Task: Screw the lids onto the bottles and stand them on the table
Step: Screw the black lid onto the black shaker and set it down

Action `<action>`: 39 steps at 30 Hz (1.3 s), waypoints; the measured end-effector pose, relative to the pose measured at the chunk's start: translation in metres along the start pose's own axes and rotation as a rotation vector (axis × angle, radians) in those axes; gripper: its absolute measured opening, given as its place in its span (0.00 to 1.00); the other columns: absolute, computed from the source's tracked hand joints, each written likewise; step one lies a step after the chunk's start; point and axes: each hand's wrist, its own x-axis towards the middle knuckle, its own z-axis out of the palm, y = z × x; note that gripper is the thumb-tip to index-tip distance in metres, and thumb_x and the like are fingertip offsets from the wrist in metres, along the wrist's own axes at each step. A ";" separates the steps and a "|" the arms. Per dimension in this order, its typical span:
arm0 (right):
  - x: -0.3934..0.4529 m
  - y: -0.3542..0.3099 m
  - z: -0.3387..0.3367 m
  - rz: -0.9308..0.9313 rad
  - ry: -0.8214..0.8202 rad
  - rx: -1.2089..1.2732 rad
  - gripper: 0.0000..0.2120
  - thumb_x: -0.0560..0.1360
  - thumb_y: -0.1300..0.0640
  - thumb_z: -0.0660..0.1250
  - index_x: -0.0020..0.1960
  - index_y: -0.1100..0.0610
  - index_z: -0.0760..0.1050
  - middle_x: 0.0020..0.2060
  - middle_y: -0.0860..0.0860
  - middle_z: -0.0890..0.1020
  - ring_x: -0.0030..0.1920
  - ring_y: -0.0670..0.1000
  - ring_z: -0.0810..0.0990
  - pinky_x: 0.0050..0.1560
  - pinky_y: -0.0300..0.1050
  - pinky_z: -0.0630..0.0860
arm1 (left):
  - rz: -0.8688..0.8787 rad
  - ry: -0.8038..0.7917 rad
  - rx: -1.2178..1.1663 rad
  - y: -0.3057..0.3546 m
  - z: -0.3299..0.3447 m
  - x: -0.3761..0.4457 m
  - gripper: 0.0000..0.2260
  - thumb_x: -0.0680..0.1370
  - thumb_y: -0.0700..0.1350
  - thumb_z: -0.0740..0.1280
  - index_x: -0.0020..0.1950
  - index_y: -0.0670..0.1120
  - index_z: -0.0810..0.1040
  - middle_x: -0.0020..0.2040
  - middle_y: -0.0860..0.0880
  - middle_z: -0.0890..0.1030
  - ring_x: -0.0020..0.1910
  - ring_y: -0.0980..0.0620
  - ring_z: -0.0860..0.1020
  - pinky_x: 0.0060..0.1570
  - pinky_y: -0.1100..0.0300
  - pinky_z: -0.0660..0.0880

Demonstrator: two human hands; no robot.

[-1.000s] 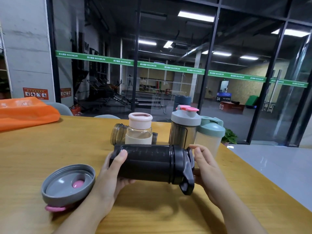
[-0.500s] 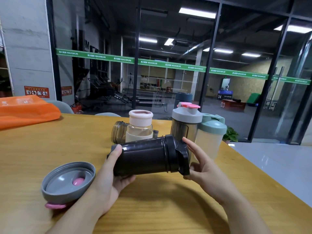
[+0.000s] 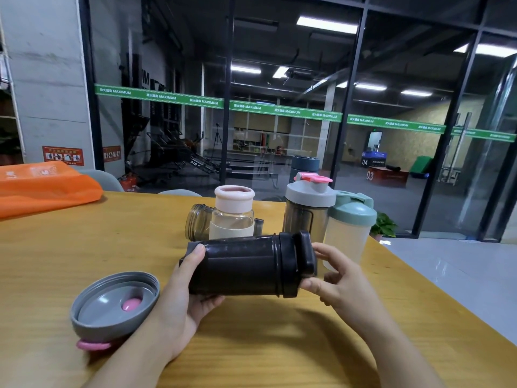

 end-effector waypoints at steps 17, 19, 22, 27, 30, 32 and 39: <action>0.001 -0.003 0.005 0.184 0.165 -0.098 0.41 0.62 0.25 0.56 0.40 0.65 0.74 0.23 0.47 0.74 0.25 0.45 0.71 0.31 0.42 0.68 | -0.008 -0.178 0.006 0.000 -0.003 -0.003 0.24 0.67 0.46 0.67 0.64 0.44 0.74 0.56 0.38 0.80 0.55 0.40 0.79 0.50 0.50 0.76; 0.001 -0.003 0.006 0.203 0.156 -0.061 0.40 0.66 0.25 0.58 0.40 0.65 0.75 0.22 0.46 0.74 0.24 0.45 0.71 0.31 0.42 0.67 | -0.015 -0.195 -0.005 0.000 -0.003 -0.003 0.23 0.68 0.45 0.67 0.63 0.44 0.75 0.57 0.38 0.80 0.55 0.39 0.79 0.50 0.49 0.76; 0.001 -0.003 0.006 0.255 0.119 0.004 0.29 0.74 0.33 0.57 0.40 0.58 0.79 0.22 0.44 0.77 0.24 0.40 0.74 0.28 0.34 0.67 | -0.013 -0.219 -0.021 0.000 -0.002 -0.004 0.22 0.68 0.42 0.66 0.62 0.45 0.76 0.54 0.38 0.82 0.56 0.39 0.79 0.51 0.48 0.77; 0.001 -0.002 0.007 0.284 0.113 -0.008 0.32 0.72 0.30 0.57 0.44 0.59 0.78 0.25 0.47 0.75 0.27 0.47 0.73 0.29 0.41 0.68 | 0.003 -0.205 -0.024 -0.001 -0.004 -0.004 0.27 0.64 0.38 0.72 0.63 0.50 0.76 0.58 0.40 0.81 0.57 0.40 0.79 0.49 0.49 0.79; 0.001 -0.004 0.008 0.294 0.109 -0.019 0.23 0.76 0.37 0.56 0.47 0.55 0.77 0.31 0.52 0.75 0.28 0.50 0.73 0.26 0.42 0.69 | 0.004 -0.173 -0.044 0.000 -0.003 -0.004 0.26 0.67 0.47 0.75 0.64 0.50 0.75 0.59 0.40 0.80 0.58 0.41 0.79 0.49 0.50 0.79; 0.000 -0.004 0.008 0.257 0.098 -0.014 0.18 0.78 0.41 0.56 0.48 0.52 0.77 0.31 0.52 0.75 0.28 0.50 0.74 0.25 0.42 0.70 | -0.018 -0.140 -0.074 0.000 -0.001 -0.003 0.27 0.68 0.55 0.71 0.64 0.45 0.74 0.59 0.40 0.80 0.59 0.41 0.78 0.55 0.46 0.76; 0.001 -0.002 0.006 0.113 0.087 0.086 0.18 0.75 0.44 0.63 0.60 0.52 0.76 0.40 0.44 0.81 0.34 0.40 0.77 0.31 0.41 0.73 | -0.074 -0.061 -0.017 0.001 0.005 -0.007 0.27 0.66 0.61 0.66 0.56 0.44 0.75 0.55 0.41 0.81 0.56 0.42 0.78 0.59 0.44 0.73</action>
